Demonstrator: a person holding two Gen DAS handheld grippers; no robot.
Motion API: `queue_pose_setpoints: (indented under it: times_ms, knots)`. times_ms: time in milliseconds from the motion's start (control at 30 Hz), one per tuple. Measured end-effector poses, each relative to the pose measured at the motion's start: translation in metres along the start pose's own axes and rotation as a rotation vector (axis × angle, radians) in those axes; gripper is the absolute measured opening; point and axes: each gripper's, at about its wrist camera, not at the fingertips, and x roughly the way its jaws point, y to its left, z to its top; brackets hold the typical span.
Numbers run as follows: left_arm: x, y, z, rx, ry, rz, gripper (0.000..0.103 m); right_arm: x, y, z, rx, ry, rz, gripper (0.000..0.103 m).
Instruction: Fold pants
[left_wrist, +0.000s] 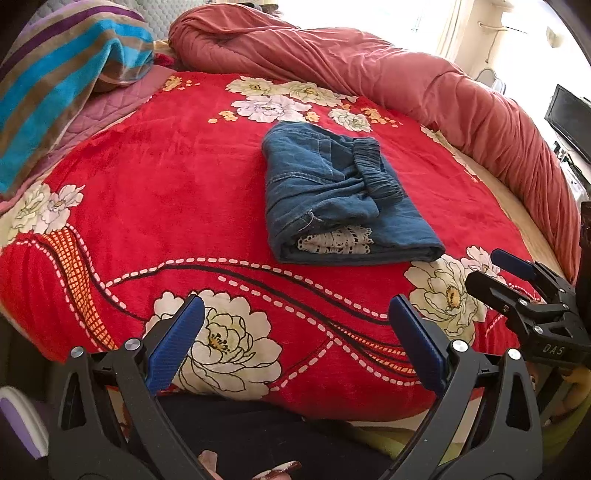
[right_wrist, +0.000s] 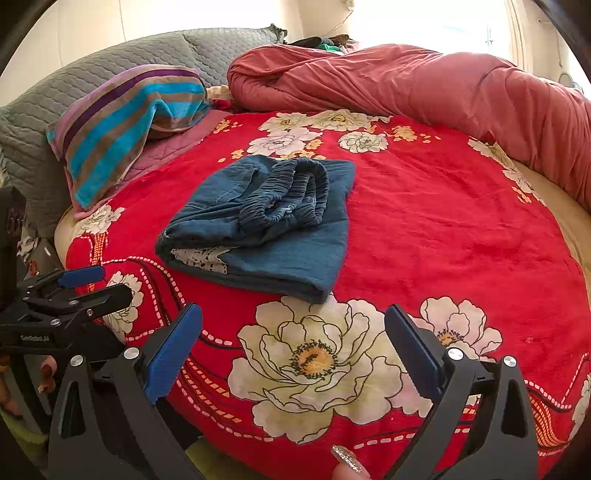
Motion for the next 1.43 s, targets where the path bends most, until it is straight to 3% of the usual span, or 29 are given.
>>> queue_pose_setpoints:
  times_ms: [667, 867, 1000, 1133, 1333, 1433]
  knots:
    - [0.005, -0.004, 0.001, 0.011, 0.027, -0.019, 0.093, -0.002, -0.008, 0.001, 0.025, -0.005, -0.03, 0.098]
    - [0.017, 0.009, 0.008, -0.033, 0.064, 0.036, 0.093, -0.011, -0.026, 0.006, 0.061, -0.029, -0.078, 0.098]
    - [0.027, 0.038, 0.019, -0.113, 0.068, 0.113, 0.093, -0.023, -0.062, 0.011, 0.126, -0.065, -0.156, 0.098]
    - [0.034, 0.091, 0.04, -0.265, 0.053, 0.183, 0.093, -0.032, -0.117, 0.013, 0.232, -0.091, -0.26, 0.098]
    - [0.052, 0.193, 0.077, -0.518, 0.073, 0.405, 0.093, -0.037, -0.235, 0.01, 0.437, -0.079, -0.503, 0.098]
    - [0.074, 0.239, 0.093, -0.606, 0.102, 0.497, 0.093, -0.034, -0.309, 0.006, 0.593, -0.02, -0.657, 0.098]
